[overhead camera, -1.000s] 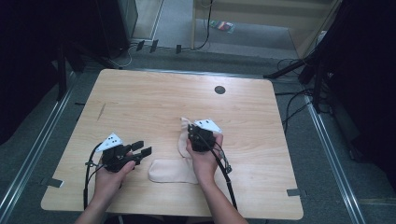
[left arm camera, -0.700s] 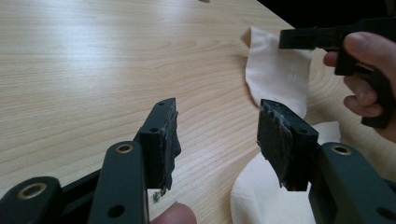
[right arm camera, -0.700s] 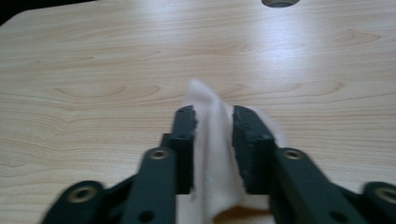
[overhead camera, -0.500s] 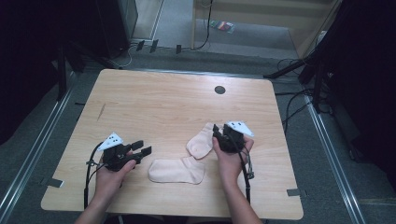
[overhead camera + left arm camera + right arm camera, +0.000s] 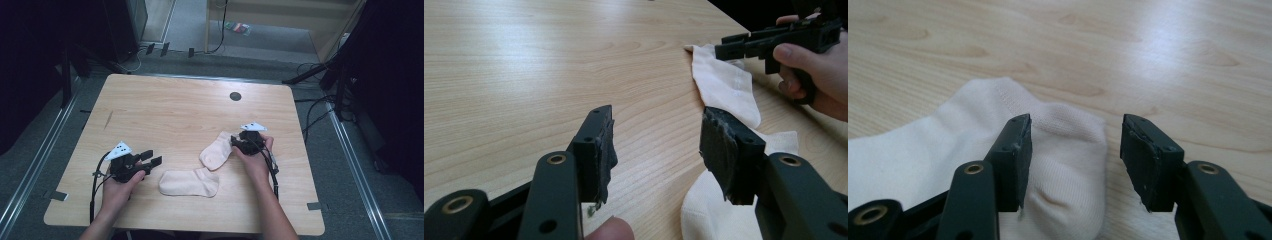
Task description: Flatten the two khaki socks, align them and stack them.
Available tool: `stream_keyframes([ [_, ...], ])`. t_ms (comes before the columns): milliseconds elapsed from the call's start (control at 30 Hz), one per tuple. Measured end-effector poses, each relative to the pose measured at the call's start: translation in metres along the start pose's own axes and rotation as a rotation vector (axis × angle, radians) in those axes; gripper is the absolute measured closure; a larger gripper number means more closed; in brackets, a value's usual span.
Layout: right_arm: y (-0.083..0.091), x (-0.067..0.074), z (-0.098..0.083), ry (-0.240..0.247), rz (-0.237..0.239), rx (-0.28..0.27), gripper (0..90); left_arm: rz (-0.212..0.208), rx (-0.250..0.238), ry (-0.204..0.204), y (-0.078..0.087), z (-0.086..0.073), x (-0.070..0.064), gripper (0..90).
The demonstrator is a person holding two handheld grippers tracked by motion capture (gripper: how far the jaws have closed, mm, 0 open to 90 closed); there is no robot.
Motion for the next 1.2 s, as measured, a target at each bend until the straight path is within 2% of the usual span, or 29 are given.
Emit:
stream_keyframes([
  [100,-0.002,0.003,-0.001,0.005,0.009,-0.002,49.1,0.004,0.003,-0.010,-0.001,0.001,-0.001,48.5],
  [200,-0.003,0.003,-0.002,-0.016,0.031,-0.001,55.6,0.006,0.005,-0.010,-0.005,0.005,-0.004,48.7],
  [267,-0.002,0.004,-0.004,-0.020,0.026,-0.011,61.7,0.006,0.020,-0.023,-0.010,0.008,-0.007,48.5],
  [300,-0.002,0.004,-0.004,-0.020,0.026,-0.011,61.7,0.006,0.020,-0.023,-0.010,0.008,-0.007,48.3],
  [333,-0.001,0.005,-0.005,-0.014,0.028,-0.021,69.9,-0.004,0.032,-0.024,-0.017,0.012,-0.012,47.5],
  [400,0.000,0.009,-0.005,-0.008,0.029,-0.021,79.2,-0.005,0.049,-0.033,-0.024,0.017,-0.017,46.9],
  [433,0.000,0.009,-0.005,-0.008,0.029,-0.021,79.2,-0.005,0.049,-0.033,-0.024,0.017,-0.017,46.7],
  [467,0.001,0.013,-0.004,0.008,0.014,-0.017,83.7,-0.004,0.070,-0.031,-0.034,0.021,-0.023,46.6],
  [533,0.001,0.016,-0.003,0.012,-0.004,-0.015,84.4,-0.001,0.103,-0.044,-0.046,0.026,-0.030,46.0],
  [567,0.001,0.016,-0.003,0.012,-0.004,-0.015,84.4,-0.001,0.103,-0.044,-0.046,0.026,-0.030,45.4],
  [633,0.001,0.016,-0.005,-0.005,-0.006,-0.024,84.4,0.003,0.152,-0.070,-0.064,0.031,-0.040,44.3],
  [733,0.001,0.014,-0.005,-0.022,0.009,-0.021,84.4,0.025,0.208,-0.067,-0.088,0.033,-0.046,43.6],
  [767,0.001,0.014,-0.005,-0.022,0.009,-0.021,84.4,0.025,0.208,-0.067,-0.088,0.033,-0.046,43.6],
  [800,0.001,0.014,-0.005,-0.019,0.008,-0.021,84.4,0.033,0.231,-0.061,-0.102,0.032,-0.050,43.7],
  [867,0.001,0.015,-0.005,-0.018,0.006,-0.022,84.4,0.031,0.253,-0.062,-0.115,0.032,-0.054,43.8],
  [900,0.001,0.015,-0.005,-0.018,0.006,-0.022,84.4,0.031,0.253,-0.062,-0.115,0.032,-0.054,44.1],
  [933,0.001,0.015,-0.005,-0.018,0.004,-0.020,84.4,0.034,0.279,-0.059,-0.126,0.031,-0.058,44.1],
  [1000,0.001,0.016,-0.005,-0.016,0.000,-0.023,84.3,0.050,0.309,-0.066,-0.135,0.030,-0.060,46.1],
  [1033,0.001,0.015,-0.005,-0.019,0.001,-0.022,84.1,0.068,0.339,-0.068,-0.145,0.028,-0.062,48.6],
  [1100,0.001,0.014,-0.005,-0.022,0.006,-0.022,83.7,0.098,0.370,-0.084,-0.153,0.026,-0.063,52.9],
  [1200,0.001,0.013,-0.005,-0.033,0.010,-0.020,83.6,0.123,0.376,-0.081,-0.158,0.027,-0.065,66.2],
])
Point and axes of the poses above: each handheld gripper's, and its own axes: y roughly backward along the jaws, z roughly out of its top, x roughly to its left, the point moved 1 cm from there along -y, roughly forward along the jaws, and after that the axes turned 10 degrees about -z, right-handed, at the moved point
